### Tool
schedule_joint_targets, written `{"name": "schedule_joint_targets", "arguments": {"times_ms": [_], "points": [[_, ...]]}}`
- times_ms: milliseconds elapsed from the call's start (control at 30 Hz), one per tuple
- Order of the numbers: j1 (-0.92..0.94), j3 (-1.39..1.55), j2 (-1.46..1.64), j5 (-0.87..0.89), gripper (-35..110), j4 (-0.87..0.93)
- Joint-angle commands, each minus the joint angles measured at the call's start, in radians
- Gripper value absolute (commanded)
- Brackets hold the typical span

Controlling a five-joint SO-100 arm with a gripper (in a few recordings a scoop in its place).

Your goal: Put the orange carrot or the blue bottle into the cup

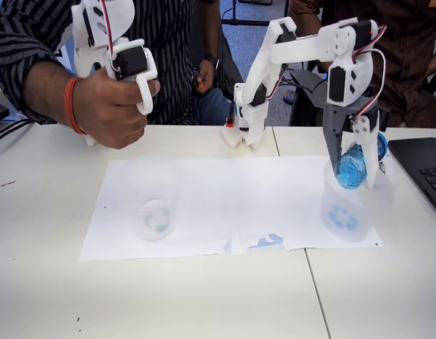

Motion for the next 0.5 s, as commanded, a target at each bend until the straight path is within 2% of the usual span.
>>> {"name": "schedule_joint_targets", "arguments": {"times_ms": [0,467], "points": [[-0.005,-0.072,0.048,-0.005,24,0.012],[-0.005,-0.063,0.038,-0.005,25,0.014]]}}
